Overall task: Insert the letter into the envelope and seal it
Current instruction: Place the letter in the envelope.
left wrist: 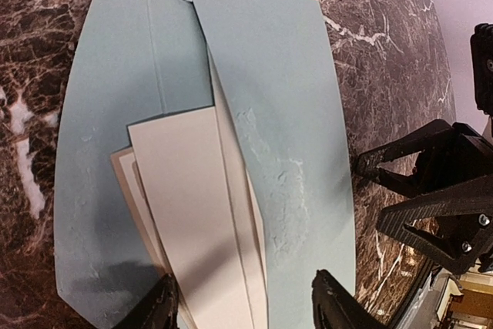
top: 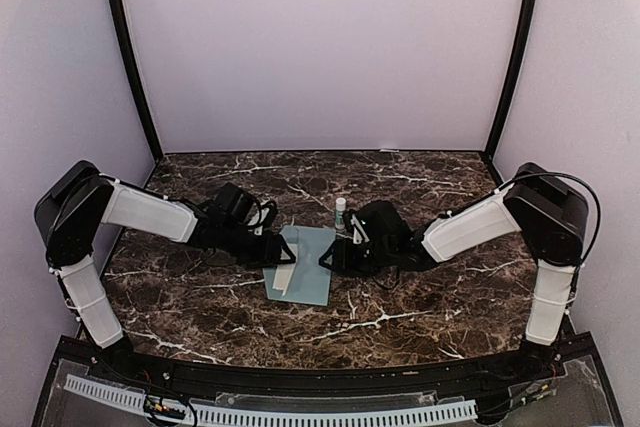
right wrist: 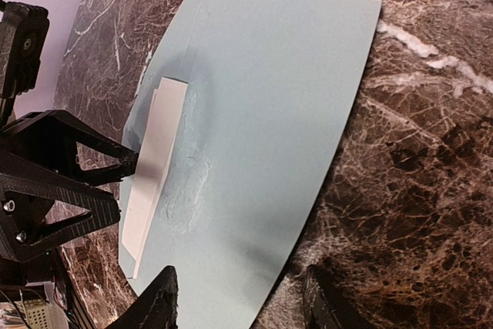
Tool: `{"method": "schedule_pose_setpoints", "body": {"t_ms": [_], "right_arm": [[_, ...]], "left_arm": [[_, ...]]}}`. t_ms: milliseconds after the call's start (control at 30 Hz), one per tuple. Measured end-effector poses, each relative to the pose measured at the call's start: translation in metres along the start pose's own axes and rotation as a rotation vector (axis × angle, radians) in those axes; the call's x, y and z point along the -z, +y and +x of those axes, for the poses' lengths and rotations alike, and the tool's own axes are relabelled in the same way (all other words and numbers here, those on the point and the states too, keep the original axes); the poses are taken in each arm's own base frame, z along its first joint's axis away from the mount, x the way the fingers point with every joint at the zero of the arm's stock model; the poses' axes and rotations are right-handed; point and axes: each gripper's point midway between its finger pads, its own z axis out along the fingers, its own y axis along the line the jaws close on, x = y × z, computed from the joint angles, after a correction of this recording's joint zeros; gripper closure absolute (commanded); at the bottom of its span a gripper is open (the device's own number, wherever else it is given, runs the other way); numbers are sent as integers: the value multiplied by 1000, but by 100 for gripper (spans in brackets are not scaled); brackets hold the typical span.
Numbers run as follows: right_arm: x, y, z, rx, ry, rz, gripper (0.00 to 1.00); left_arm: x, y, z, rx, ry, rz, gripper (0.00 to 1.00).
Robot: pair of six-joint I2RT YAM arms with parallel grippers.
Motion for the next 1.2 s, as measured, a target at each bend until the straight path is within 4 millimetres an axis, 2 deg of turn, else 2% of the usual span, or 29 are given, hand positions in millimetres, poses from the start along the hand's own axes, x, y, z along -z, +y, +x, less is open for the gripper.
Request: {"method": "schedule_pose_setpoints", "body": {"t_ms": [267,533,1200], "right_arm": [[0,1,1,0,6,-6,48],[0,3,1,-2,6,-15,43],[-1,2,2,-3,10,-14,50]], "left_arm": [[-1,-1,-1,-21,-13,-24,42],[2,1,-5,-40,-38,-58,42],[5,5,-4,-43,-51,-92,42]]}}
